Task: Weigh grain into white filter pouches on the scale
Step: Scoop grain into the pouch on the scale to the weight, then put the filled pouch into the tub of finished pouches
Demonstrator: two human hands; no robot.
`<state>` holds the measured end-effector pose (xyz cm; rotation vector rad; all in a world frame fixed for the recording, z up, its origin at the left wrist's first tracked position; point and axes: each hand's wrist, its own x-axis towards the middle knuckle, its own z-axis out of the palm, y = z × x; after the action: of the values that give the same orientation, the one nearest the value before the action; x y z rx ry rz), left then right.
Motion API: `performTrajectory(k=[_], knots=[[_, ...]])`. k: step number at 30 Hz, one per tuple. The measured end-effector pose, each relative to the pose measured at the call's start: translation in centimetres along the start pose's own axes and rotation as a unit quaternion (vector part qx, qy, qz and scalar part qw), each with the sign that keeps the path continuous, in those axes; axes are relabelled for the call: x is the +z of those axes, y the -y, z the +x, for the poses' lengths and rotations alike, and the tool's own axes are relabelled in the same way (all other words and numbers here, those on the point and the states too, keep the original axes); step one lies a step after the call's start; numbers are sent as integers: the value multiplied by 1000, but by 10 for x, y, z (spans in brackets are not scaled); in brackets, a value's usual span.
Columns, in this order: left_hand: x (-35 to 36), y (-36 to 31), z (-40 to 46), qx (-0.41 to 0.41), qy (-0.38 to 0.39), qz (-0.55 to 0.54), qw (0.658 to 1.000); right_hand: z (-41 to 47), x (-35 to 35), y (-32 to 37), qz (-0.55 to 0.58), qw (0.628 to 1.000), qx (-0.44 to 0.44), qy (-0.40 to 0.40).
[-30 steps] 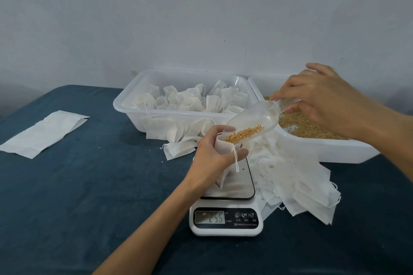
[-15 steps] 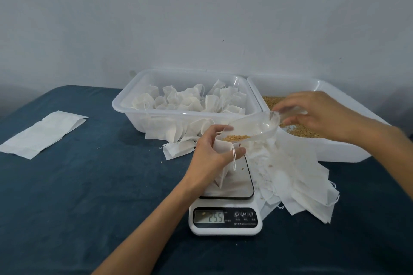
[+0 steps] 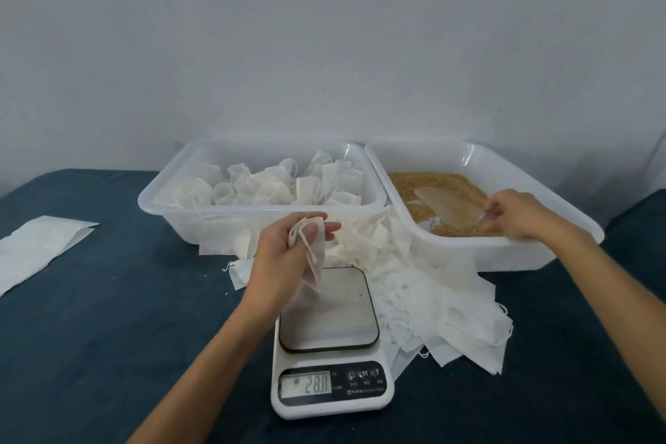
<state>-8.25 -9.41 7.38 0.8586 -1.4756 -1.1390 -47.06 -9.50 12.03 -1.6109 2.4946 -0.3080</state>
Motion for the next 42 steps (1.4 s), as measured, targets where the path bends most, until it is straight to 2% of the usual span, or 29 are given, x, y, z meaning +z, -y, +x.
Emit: performTrajectory(k=[6,11,13,16,18,20,22,25,27,30,32,34,36,38,40,42], knots=[[-42,-37,48,8,-75,-61,995,12,6,8,-107,993,8,58],[-83,-46,105,-48,-153,-87,983,14,7,18,-151,985,-6,81],[-98,-39,120,-63,-170,-52,982,7,5,23,-135,990,-6,47],[-115,-23,135,-93,-186,58,976,-8,4,42,-67,989,-75,-107],[-123,-14,139,-112,-172,152,967,-27,7,64,23,969,-152,-191],[-130,-8,142,-117,-155,261,946,-49,11,89,107,942,-225,-226],[-132,-6,143,-125,-121,340,924,-70,19,112,178,916,-275,-231],[-128,-12,135,-134,-64,403,903,-92,39,139,251,888,-321,-213],[-119,-20,115,-69,-78,425,899,-100,57,149,285,882,-332,-176],[-100,-24,59,127,-147,411,891,-103,80,153,312,875,-341,-143],[-90,-14,24,190,-106,440,871,-103,87,152,315,873,-348,-130],[-84,1,5,144,-22,505,851,-103,90,152,315,871,-356,-123],[-80,18,1,53,57,594,801,-105,93,152,305,873,-363,-115],[-75,27,2,-10,93,651,753,-107,97,153,297,874,-370,-103],[-72,33,6,-31,82,650,755,-109,99,153,297,874,-372,-97],[-72,36,10,-24,44,609,792,-108,100,153,306,873,-368,-94]])
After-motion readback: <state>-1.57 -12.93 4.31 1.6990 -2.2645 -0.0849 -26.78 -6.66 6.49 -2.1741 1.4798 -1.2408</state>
